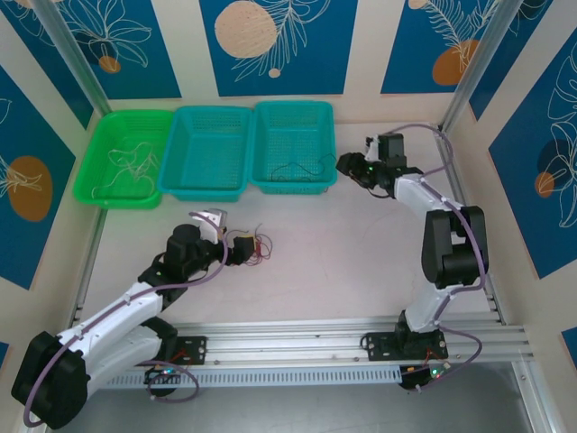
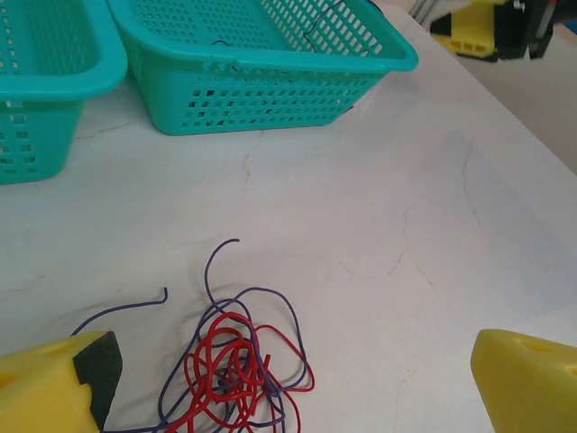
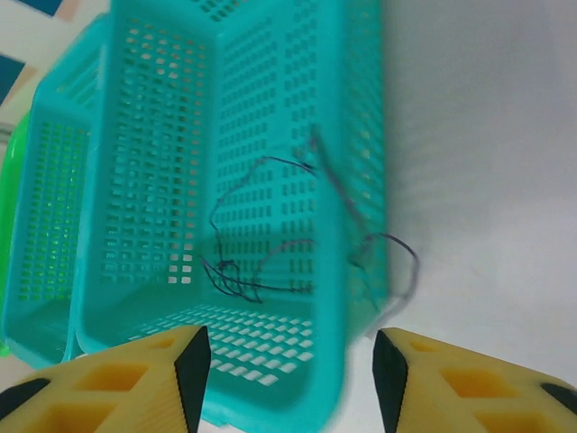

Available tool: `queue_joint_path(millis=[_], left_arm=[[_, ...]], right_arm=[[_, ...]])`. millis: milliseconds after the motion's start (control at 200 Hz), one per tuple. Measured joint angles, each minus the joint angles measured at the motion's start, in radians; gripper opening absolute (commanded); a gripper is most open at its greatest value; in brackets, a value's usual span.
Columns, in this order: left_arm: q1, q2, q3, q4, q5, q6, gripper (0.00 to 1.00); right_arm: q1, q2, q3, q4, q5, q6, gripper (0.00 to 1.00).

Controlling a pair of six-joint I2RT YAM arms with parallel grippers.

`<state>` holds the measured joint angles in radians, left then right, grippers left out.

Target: Untangle the cables

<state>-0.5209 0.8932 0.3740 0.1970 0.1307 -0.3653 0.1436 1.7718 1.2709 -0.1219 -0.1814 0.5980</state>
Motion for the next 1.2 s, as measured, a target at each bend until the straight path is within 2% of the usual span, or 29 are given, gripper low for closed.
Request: queue_joint_path(millis=[95, 205, 260, 355, 410, 475, 555, 585, 660, 830, 950, 1055, 1135, 1200], left_arm=[[0.000, -0.002, 0.000, -0.001, 0.000, 0.000, 1.00], [0.000, -0.011, 0.000, -0.005, 0.000, 0.000, 1.00], [0.000, -0.015, 0.000, -0.005, 0.000, 0.000, 1.00], [0.000, -0.015, 0.000, -0.006, 0.000, 0.000, 1.00], [0.000, -0.015, 0.000, -0.005, 0.000, 0.000, 1.00], [0.000, -0.015, 0.000, -0.005, 0.000, 0.000, 1.00], [0.000, -0.015, 0.000, -0.005, 0.000, 0.000, 1.00], [0.000, -0.014, 0.000, -0.005, 0.000, 0.000, 1.00], [0.000, -0.012, 0.000, -0.005, 0.000, 0.000, 1.00], [0.000, 0.000, 0.000, -0.003, 0.000, 0.000, 1.00], [0.000, 0.006, 0.000, -0.003, 0.000, 0.000, 1.00], [0.000, 0.007, 0.000, -0.003, 0.000, 0.000, 1.00], [0.000, 0.007, 0.000, -0.003, 0.000, 0.000, 1.00], [0.000, 0.007, 0.000, -0.003, 0.000, 0.000, 1.00]], right_arm=[[0.029, 0.058, 0.092, -0.042, 0.053, -0.052, 0.61], [0.034, 0.143, 0.182, -0.095, 0.100, -0.094, 0.59], [0.033, 0.180, 0.211, -0.116, 0.107, -0.108, 0.52], [0.033, 0.224, 0.240, -0.154, 0.119, -0.130, 0.32], [0.033, 0.236, 0.252, -0.167, 0.123, -0.132, 0.27], [0.033, 0.239, 0.269, -0.185, 0.134, -0.133, 0.28], [0.033, 0.239, 0.286, -0.195, 0.140, -0.134, 0.41], [0.033, 0.239, 0.290, -0.198, 0.144, -0.131, 0.43], [0.033, 0.239, 0.293, -0.206, 0.151, -0.140, 0.41], [0.033, 0.239, 0.293, -0.223, 0.155, -0.143, 0.24], [0.033, 0.239, 0.293, -0.224, 0.157, -0.147, 0.28], [0.033, 0.239, 0.294, -0.232, 0.160, -0.154, 0.28], [0.034, 0.239, 0.299, -0.241, 0.171, -0.162, 0.34], [0.034, 0.239, 0.301, -0.248, 0.184, -0.173, 0.34]])
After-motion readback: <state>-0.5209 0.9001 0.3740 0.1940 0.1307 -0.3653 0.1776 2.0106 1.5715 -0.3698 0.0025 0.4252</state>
